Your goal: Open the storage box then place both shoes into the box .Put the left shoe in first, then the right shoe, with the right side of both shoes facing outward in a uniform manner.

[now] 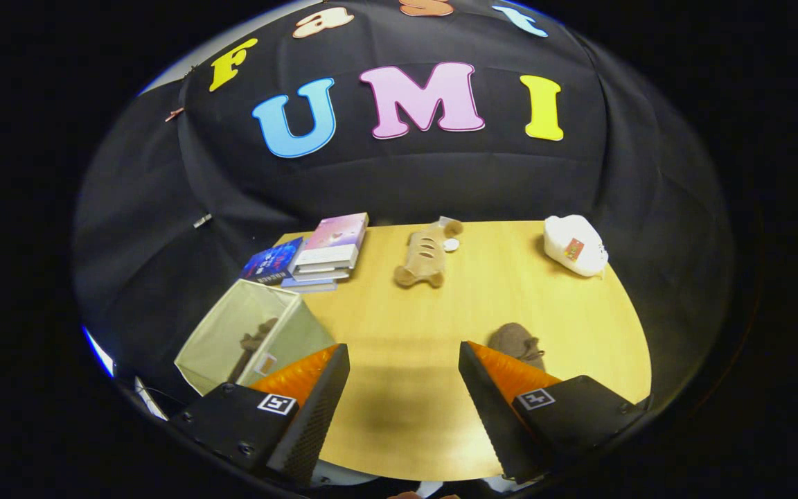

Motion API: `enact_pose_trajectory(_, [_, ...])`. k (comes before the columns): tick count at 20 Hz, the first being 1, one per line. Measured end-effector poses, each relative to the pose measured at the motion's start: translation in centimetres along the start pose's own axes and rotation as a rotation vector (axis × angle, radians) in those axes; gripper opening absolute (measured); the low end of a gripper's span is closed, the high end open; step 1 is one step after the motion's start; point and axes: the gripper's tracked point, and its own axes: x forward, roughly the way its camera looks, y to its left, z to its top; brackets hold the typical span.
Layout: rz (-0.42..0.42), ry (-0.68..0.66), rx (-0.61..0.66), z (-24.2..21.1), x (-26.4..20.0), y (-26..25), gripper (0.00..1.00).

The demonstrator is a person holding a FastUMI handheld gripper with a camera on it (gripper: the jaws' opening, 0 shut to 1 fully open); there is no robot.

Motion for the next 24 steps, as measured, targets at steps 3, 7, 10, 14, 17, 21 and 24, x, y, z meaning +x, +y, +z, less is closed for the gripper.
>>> enact_pose_trajectory(3, [-0.031, 0.069, -0.069, -3.4, 0.2, -5.9, 0.99])
enact_pose_trajectory(7, [-0.060, 0.161, -0.071, -7.7, 0.9, -12.2, 0.99])
enact_pose_trajectory(10, [-0.072, 0.197, -0.066, -9.6, 3.1, -15.6, 0.99])
enact_pose_trajectory(14, [-0.076, 0.226, -0.047, -11.1, 8.0, -18.2, 0.99])
enact_pose_trajectory(17, [-0.080, 0.273, -0.034, -12.7, 10.8, -19.2, 0.92])
enact_pose_trajectory(21, [-0.092, 0.250, -0.001, -12.4, 12.3, -18.9, 0.68])
enact_pose_trajectory(24, [-0.103, 0.258, 0.016, -12.8, 13.3, -18.4, 0.45])
